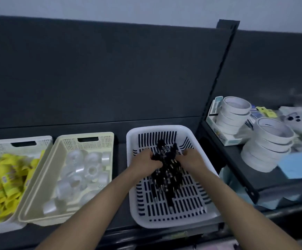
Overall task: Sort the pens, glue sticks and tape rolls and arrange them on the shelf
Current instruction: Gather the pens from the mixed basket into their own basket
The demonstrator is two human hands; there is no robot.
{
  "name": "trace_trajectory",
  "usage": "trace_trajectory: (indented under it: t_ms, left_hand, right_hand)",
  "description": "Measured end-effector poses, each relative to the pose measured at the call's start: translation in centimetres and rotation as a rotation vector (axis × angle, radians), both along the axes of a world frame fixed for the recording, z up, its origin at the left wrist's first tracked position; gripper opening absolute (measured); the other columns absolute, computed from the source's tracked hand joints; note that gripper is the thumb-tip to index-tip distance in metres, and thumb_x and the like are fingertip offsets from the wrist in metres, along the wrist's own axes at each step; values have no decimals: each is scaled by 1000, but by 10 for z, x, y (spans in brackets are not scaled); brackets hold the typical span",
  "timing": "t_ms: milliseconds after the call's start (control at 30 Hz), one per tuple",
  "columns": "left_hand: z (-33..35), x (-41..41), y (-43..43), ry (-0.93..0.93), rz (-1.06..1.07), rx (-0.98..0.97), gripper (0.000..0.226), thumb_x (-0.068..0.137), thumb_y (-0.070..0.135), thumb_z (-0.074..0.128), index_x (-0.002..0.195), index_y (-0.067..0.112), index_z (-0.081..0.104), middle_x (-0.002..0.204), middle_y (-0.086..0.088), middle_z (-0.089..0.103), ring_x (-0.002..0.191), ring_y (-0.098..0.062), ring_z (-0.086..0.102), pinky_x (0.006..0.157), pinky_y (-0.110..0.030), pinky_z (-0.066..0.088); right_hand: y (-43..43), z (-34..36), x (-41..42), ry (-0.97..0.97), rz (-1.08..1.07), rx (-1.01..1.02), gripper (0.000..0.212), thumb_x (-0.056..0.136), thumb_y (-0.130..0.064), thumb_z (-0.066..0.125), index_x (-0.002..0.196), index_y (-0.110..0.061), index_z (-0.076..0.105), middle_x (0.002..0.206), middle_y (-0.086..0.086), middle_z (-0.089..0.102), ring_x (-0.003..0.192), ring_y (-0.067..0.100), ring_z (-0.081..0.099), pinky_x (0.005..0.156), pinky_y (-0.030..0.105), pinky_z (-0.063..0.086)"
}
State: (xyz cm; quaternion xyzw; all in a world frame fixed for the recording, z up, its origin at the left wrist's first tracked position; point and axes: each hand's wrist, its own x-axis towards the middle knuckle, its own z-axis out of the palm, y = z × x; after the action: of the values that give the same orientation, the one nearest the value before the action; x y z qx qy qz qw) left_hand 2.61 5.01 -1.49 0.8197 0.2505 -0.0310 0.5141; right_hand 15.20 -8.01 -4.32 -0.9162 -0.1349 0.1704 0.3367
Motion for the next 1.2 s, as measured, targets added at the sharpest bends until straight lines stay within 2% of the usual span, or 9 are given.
trace_trajectory:
  t_ms: [100, 167, 233, 400, 733, 933, 1000, 1100, 1200]
  left_hand:
    - [-13, 10, -6, 77, 9, 48, 20, 83, 13, 60, 70, 15, 44, 65, -2, 51, 57, -12, 48, 52, -22, 35]
    - [-23, 14, -5, 95, 39, 54, 5, 83, 14, 61, 83, 11, 57, 78, -8, 62, 66, -15, 56, 56, -21, 41]
    - [-31, 17, -3, 100, 69, 61, 19, 82, 19, 64, 94, 6, 60, 86, -6, 67, 69, -12, 59, 49, -12, 42]
    - [-42, 26, 0, 129, 110, 83, 27, 77, 26, 71, 83, 22, 45, 83, 4, 58, 69, -3, 54, 36, -6, 33]
    - [-45, 40, -17, 319, 91, 334, 89, 69, 57, 71, 135, 15, 29, 130, -11, 42, 111, -25, 53, 80, -34, 53]
    - [-43, 48, -26, 372, 176, 316, 109, 68, 55, 74, 147, 14, 11, 137, -17, 35, 115, -29, 52, 83, -38, 55]
    - [-44, 49, -29, 322, 196, 291, 112, 69, 49, 76, 149, 13, 6, 134, -17, 39, 111, -28, 54, 77, -35, 57]
    - [-49, 50, -36, 135, 213, 238, 94, 74, 30, 75, 143, 10, 14, 100, -5, 57, 78, -15, 59, 45, -22, 44]
    - [-54, 50, -39, 84, 262, 182, 75, 78, 22, 72, 132, 8, 23, 80, 4, 49, 62, -5, 48, 39, -21, 35]
  right_hand:
    - [8, -6, 11, 102, 5, -11, 37, 88, -31, 62, 62, -14, 41, 51, 1, 40, 43, 15, 38, 40, 22, 30]
    - [17, -7, 14, 140, 29, -6, 40, 86, -40, 65, 62, -12, 47, 55, 2, 47, 47, 16, 46, 43, 23, 36]
    - [26, -5, 15, 150, 77, -42, 41, 83, -47, 65, 71, -9, 56, 67, 5, 57, 63, 21, 60, 54, 27, 48]
    - [39, -2, 18, 131, 139, -183, 31, 81, -41, 64, 74, -11, 58, 80, 7, 63, 77, 24, 64, 68, 31, 55]
    - [48, -9, 24, 210, 104, -177, 13, 81, -15, 63, 74, -10, 54, 71, 6, 55, 63, 19, 54, 52, 24, 47]
    - [29, -6, 28, 197, 89, -120, 30, 82, -6, 57, 59, -16, 40, 60, 3, 43, 51, 15, 42, 43, 22, 36]
    - [21, -4, 29, 172, 72, -70, 30, 81, -6, 58, 60, -15, 39, 58, 4, 44, 49, 15, 42, 42, 20, 35]
    - [12, 3, 28, 202, 53, 86, 14, 82, -6, 58, 72, -10, 50, 70, 13, 55, 62, 24, 54, 55, 32, 49]
    - [3, 13, 23, 247, 36, 191, 6, 84, -3, 55, 80, -8, 54, 78, 15, 57, 70, 25, 57, 62, 34, 50]
